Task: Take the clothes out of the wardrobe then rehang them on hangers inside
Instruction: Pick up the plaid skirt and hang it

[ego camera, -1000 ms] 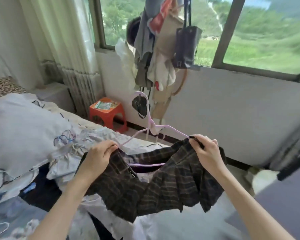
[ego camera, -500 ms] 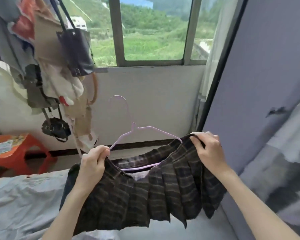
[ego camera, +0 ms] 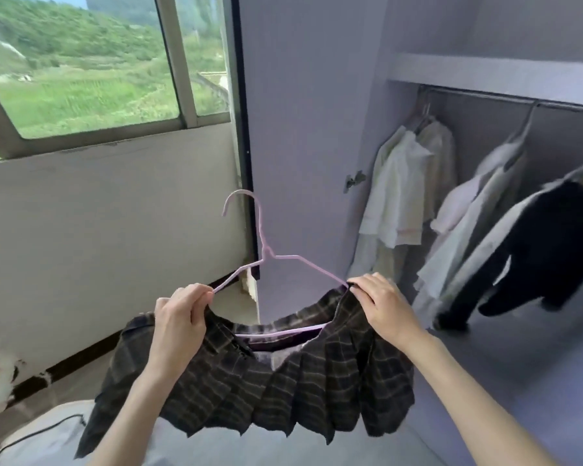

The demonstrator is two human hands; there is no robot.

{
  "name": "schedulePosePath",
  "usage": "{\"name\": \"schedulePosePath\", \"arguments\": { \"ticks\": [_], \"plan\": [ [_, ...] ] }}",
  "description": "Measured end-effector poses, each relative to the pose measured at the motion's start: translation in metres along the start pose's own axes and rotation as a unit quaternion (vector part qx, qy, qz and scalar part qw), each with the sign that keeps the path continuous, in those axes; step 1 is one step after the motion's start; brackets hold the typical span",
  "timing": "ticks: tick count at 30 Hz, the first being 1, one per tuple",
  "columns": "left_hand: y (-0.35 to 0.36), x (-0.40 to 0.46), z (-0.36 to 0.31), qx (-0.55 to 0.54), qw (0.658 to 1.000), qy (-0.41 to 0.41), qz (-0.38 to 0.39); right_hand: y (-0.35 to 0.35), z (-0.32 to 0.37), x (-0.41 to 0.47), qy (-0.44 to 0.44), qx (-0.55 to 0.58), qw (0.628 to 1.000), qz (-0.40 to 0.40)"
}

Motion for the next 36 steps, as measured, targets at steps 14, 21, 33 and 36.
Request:
{"name": "schedulePosePath", "arguments": {
  "ticks": [14, 21, 33, 36],
  "plan": [
    [0.167, 0.072, -0.120, -0.088, 0.980, 0.147, 0.105, -0.105, -0.124, -0.011, 0.118, -0.087, 0.974, -0.172],
    [0.216, 0.097, -0.183, -0.035, 0.953, 0.203, 0.222, -0.144, -0.152, -0.024, 0.136, -0.150, 0.944, -0.261],
    [0.244, 0.173, -0.239, -0.079, 0.918, 0.319, 0.224, -0.150, -0.167, 0.002, 0.466, -0.245, 0.824, -0.210],
    [0.253, 0.202, -0.241, -0.096, 0.914, 0.335, 0.208, -0.145, -0.182, 0.031, 0.543, -0.142, 0.808, -0.179]
  ]
}}
Point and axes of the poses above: each hand's wrist, its own x-axis towards the middle knuckle, its own y-axis out of the palm, z = x × y, the point moved 1 cm from there along x, towards the middle knuckle, and after that the axes turned 12 degrees about x, right-handed, at the moved point
